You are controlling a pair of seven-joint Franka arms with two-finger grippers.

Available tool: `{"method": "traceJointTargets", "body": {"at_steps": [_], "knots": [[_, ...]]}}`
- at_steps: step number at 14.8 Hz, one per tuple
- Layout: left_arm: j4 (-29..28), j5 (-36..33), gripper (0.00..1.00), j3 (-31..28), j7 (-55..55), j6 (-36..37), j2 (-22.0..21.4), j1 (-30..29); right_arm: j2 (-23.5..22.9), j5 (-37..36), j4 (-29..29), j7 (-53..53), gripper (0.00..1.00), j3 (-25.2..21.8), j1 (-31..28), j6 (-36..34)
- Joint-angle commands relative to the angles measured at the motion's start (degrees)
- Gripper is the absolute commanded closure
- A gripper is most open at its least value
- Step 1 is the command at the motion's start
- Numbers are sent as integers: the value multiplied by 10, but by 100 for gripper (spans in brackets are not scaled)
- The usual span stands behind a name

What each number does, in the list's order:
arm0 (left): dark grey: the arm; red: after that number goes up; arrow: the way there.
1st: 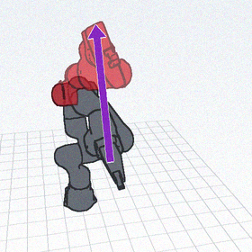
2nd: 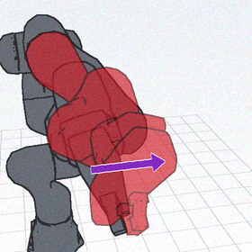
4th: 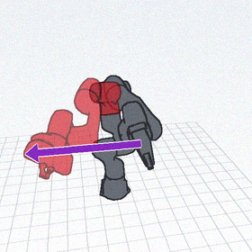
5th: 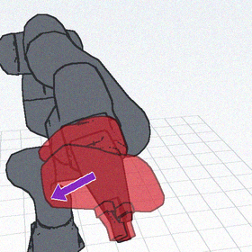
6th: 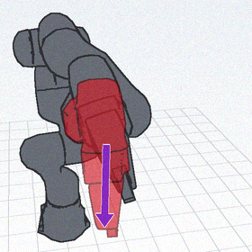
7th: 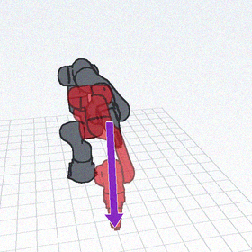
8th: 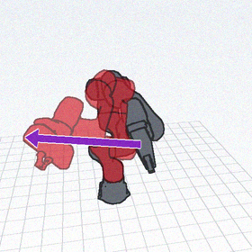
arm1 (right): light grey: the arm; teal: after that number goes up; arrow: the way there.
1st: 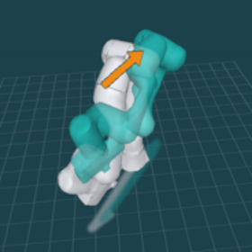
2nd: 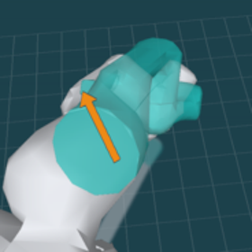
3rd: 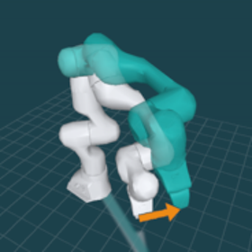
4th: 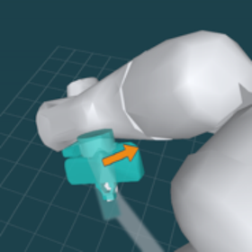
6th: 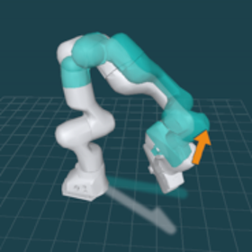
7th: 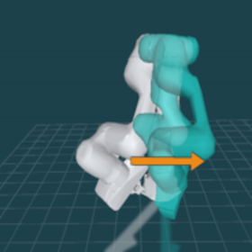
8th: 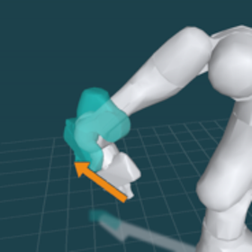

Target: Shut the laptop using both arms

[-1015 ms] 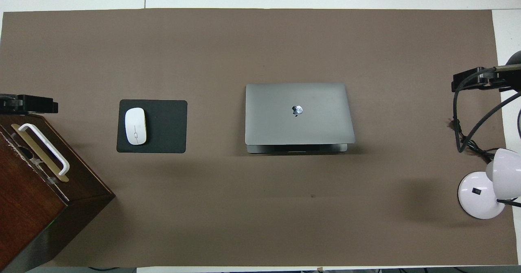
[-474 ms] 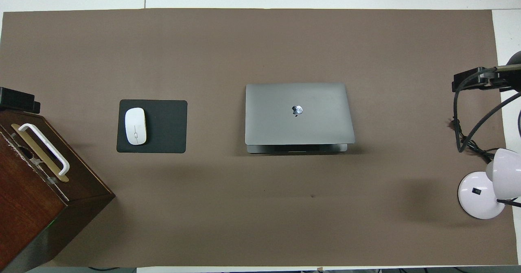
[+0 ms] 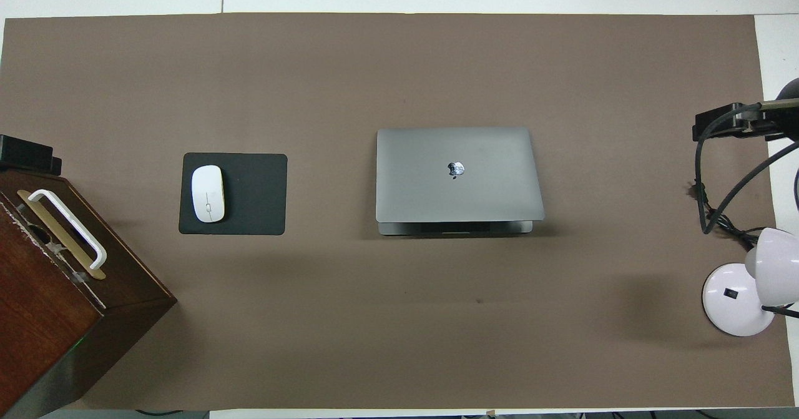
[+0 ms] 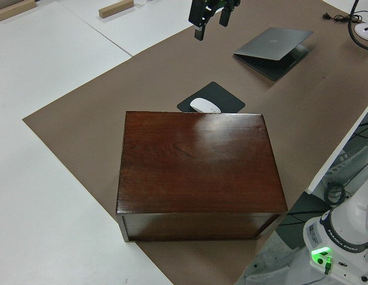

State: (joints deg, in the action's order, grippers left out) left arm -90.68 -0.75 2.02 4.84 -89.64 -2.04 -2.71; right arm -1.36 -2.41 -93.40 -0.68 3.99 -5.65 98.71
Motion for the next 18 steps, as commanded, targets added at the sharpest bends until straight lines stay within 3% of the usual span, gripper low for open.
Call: {"method": "traceJointTargets", "body": {"at_steps": [1,6,18], "knots": [[17,-12,0,6,-4,11,8,-10,5,16,-4,-19,0,8,-5,-2],[16,-9,0,8,-55,-14,8,-8,6,16,-5,-87,0,12,-2,-2],[6,-9,0,8,-57,-28,5,-8,7,32,-6,-210,0,13,6,0]]}}
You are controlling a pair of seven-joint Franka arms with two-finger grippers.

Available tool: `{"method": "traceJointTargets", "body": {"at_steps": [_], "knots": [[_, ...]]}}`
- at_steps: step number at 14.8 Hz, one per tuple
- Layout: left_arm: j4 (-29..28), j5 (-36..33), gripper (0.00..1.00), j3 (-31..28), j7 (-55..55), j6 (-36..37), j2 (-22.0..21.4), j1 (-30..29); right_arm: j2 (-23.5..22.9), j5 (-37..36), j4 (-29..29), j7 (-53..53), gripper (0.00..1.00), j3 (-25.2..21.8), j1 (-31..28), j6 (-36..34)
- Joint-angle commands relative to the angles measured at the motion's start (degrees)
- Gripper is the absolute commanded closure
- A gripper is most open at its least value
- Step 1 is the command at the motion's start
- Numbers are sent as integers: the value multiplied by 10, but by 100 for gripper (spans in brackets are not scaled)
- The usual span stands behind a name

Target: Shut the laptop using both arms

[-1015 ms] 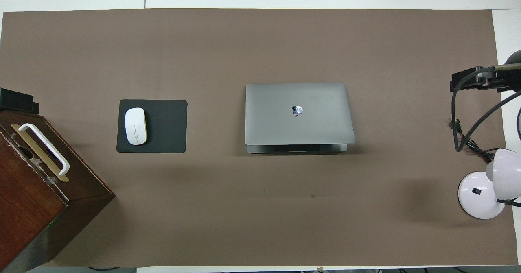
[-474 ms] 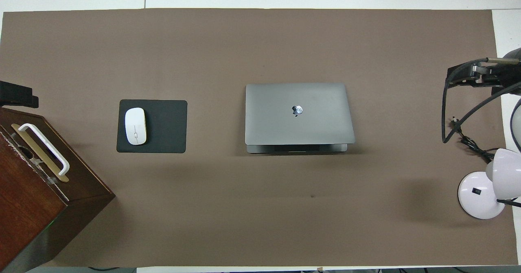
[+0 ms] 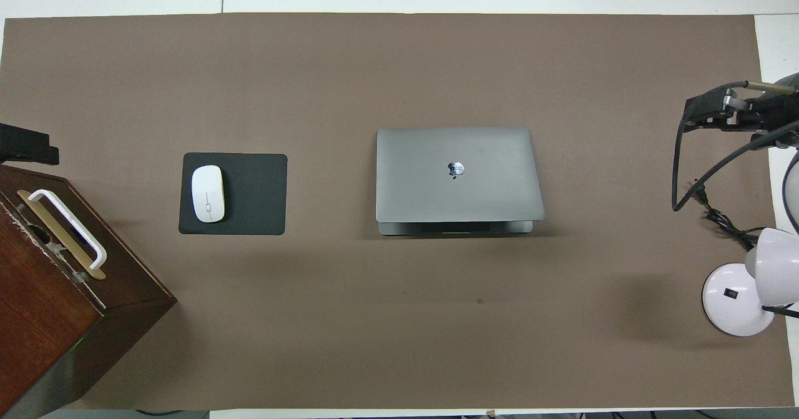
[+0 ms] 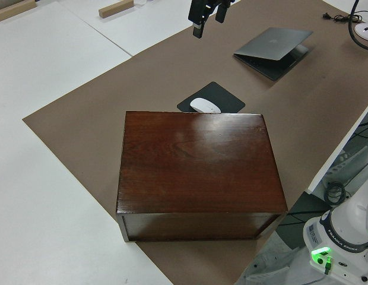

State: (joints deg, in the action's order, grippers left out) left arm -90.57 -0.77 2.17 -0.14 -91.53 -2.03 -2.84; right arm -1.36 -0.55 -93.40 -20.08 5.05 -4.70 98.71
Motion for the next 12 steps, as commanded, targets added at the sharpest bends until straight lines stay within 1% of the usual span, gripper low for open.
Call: {"method": "traceJointTargets", "body": {"at_steps": [1,6,9,12], "knots": [[2,-7,0,6,-8,-14,5,-7,7,13,-6,-15,0,2,-3,0],[-4,-4,0,6,-9,-25,4,-7,8,13,-11,-8,0,2,-3,0],[-15,-2,0,7,-9,-35,-1,-7,8,12,-12,27,0,1,-6,-1],[-18,3,0,7,-9,-38,-2,-7,8,12,-12,27,0,1,-6,-1]]}}
